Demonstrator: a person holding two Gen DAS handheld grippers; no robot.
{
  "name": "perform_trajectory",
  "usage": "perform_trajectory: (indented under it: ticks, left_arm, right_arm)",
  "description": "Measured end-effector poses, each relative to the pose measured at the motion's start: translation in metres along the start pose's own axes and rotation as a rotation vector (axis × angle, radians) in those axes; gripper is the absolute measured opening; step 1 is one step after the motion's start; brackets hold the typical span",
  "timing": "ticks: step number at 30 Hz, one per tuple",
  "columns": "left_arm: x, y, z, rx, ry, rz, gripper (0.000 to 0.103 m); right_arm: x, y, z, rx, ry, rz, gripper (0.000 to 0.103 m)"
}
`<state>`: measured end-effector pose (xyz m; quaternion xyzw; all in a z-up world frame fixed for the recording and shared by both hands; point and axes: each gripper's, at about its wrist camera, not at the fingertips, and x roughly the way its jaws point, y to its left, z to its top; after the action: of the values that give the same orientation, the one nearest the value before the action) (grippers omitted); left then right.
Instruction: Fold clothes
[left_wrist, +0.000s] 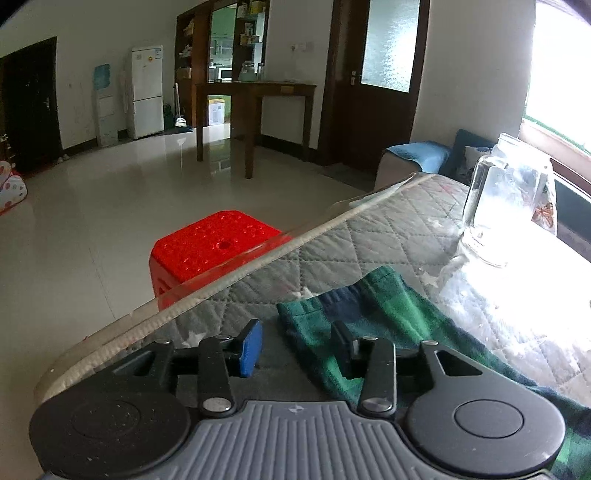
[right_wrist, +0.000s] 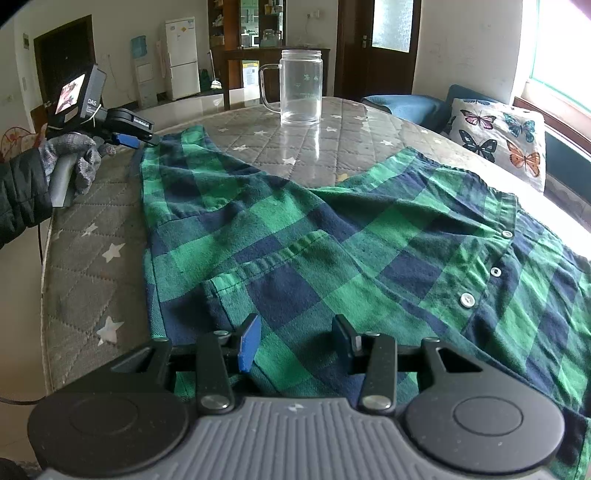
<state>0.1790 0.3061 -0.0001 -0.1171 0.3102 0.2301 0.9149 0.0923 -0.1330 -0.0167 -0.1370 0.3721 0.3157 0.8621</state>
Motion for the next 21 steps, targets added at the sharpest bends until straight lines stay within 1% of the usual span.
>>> perform_trajectory:
  ticks: [1,2,4,6,8,10,15,18,21]
  left_arm:
    - [0.001,0.000,0.001,-0.002,0.000,-0.001,0.019]
    - [0.002,0.002,0.001,-0.010,0.000,-0.001,0.010]
    - [0.002,0.005,0.003,-0.033,-0.001,-0.004,0.008]
    - [-0.009,0.004,0.004,-0.052,-0.023,-0.027,0.007]
    - [-0.025,-0.002,0.006,-0.054,-0.049,-0.062,0.007]
    - [-0.045,-0.011,0.006,-0.057,-0.073,-0.117,0.006]
    - [-0.101,-0.047,-0.001,-0.045,-0.113,-0.318,0.006]
    - [-0.136,-0.076,-0.009,-0.011,-0.124,-0.446,0.006]
    - [-0.168,-0.108,-0.025,0.047,-0.125,-0.571,0.006]
  right_arm:
    - [0.000,0.000,0.000,0.000,0.000,-0.001,0.043]
    - [0.000,0.000,0.000,0.003,-0.001,-0.001,0.043]
    - [-0.001,0.000,0.000,0.008,-0.003,-0.001,0.043]
    - [-0.004,0.000,0.001,0.016,-0.011,0.002,0.043]
    - [-0.008,-0.002,0.001,0.033,-0.022,0.012,0.043]
    - [-0.014,-0.004,0.001,0.051,-0.035,0.016,0.043]
    - [-0.033,-0.012,-0.001,0.087,-0.066,0.011,0.042]
    - [-0.049,-0.019,-0.004,0.110,-0.089,-0.004,0.042]
    - [-0.067,-0.030,-0.010,0.155,-0.117,-0.018,0.042]
